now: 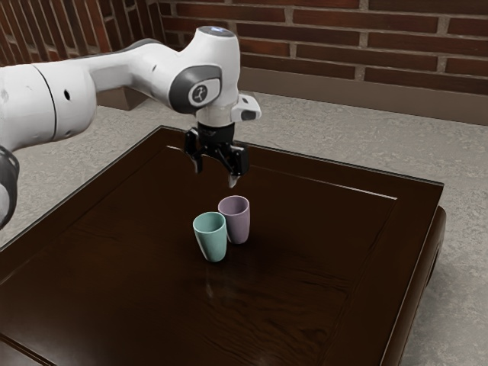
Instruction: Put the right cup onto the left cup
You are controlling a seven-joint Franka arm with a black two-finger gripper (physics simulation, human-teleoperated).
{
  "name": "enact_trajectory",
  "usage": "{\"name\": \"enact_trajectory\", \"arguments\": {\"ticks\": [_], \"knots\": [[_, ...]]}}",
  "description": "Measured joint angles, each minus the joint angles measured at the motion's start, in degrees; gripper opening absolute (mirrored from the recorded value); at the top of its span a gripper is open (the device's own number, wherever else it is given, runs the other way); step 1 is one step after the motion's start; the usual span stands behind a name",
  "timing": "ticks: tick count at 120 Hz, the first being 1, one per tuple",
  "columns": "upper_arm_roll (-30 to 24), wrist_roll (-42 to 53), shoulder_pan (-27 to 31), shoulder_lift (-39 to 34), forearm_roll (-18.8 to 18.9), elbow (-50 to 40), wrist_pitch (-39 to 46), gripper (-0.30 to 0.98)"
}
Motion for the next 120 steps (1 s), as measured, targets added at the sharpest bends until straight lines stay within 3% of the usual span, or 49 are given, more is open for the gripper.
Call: {"name": "enact_trajectory", "arguments": {"ticks": [21, 92, 107, 120], "knots": [[-0.2, -2.2, -0.9, 5.2, 0.2, 0.0, 5.2, 0.69], [0.0, -6.4, -2.9, 12.3, 1.9, 0.2, 15.1, 0.68], [0.1, -6.7, -2.9, 13.6, 2.1, 0.2, 16.4, 0.57], [0.3, -6.9, -2.9, 13.7, 2.2, 0.1, 17.1, 0.39]]}}
